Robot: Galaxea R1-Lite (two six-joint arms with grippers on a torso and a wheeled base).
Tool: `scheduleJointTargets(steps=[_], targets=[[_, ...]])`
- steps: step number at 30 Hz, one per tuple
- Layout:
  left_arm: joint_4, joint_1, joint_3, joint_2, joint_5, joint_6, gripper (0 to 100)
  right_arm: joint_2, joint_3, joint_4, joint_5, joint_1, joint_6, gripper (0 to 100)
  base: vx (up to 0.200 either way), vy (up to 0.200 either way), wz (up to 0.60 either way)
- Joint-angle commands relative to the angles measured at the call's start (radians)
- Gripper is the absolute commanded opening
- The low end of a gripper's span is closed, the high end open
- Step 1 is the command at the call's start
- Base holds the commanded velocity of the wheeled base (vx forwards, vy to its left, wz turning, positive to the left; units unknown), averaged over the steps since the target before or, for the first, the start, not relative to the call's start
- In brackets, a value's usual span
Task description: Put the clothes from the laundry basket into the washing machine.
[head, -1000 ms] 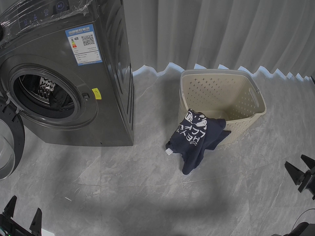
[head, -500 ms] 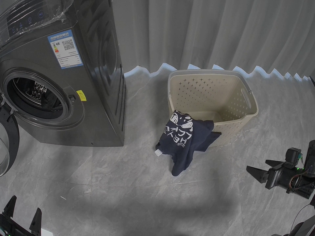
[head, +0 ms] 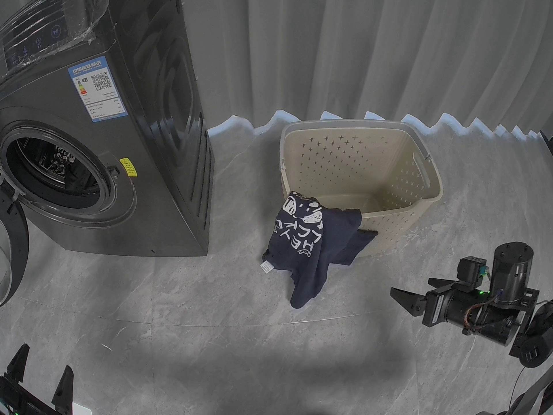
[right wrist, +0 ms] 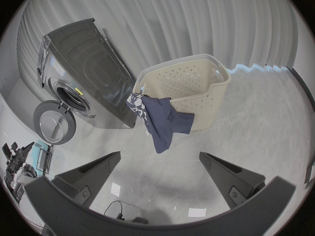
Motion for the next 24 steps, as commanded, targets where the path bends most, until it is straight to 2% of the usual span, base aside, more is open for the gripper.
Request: scheduleJointTargets(steps=[1, 13, 24], targets=[[0.0, 0.0, 0.018, -0.006, 0.002, -0.001, 100, 0.13, -0.025, -0.052, -0.03, 0.034, 0.006, 100, 0.2, 0.0, 0.0], [0.0, 0.0, 0.018, -0.006, 0.003, -0.001, 100, 0.253, -0.117, -0.079, -0.031, 0.043, 0.017, 100, 0.2, 0.0, 0.0], [0.002, 0.0, 0.018, -0.006, 0.003, -0.004, 100, 0.425, -0.181, -0.166, -0.034, 0.111, 0.015, 100, 0.0, 0.0, 0.0]])
